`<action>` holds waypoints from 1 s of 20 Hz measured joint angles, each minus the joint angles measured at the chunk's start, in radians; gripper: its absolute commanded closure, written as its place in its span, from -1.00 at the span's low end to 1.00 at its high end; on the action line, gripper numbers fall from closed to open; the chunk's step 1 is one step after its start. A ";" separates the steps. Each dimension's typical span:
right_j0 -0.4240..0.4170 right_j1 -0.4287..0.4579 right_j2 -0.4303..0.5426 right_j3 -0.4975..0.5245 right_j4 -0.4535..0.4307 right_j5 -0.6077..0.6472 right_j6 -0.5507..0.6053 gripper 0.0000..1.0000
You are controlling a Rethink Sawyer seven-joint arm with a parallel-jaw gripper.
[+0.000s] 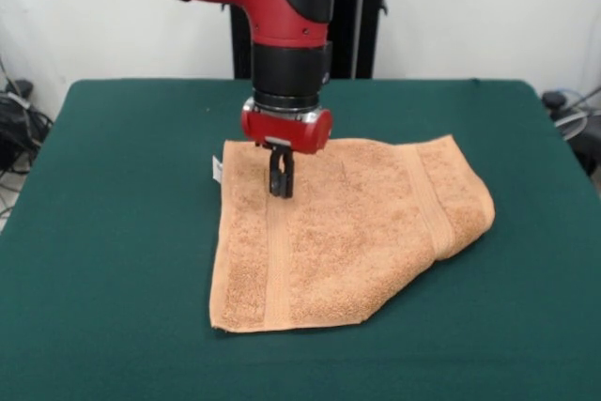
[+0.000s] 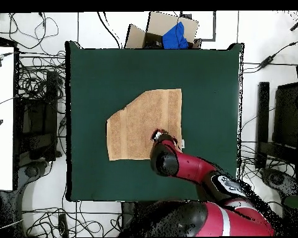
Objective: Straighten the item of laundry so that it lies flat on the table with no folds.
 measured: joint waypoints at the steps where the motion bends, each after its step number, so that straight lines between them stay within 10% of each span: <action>1: 0.000 0.000 -0.001 0.003 -0.004 0.000 0.000 1.00; 20: 0.011 0.044 -0.123 0.030 -0.092 -0.008 0.000 1.00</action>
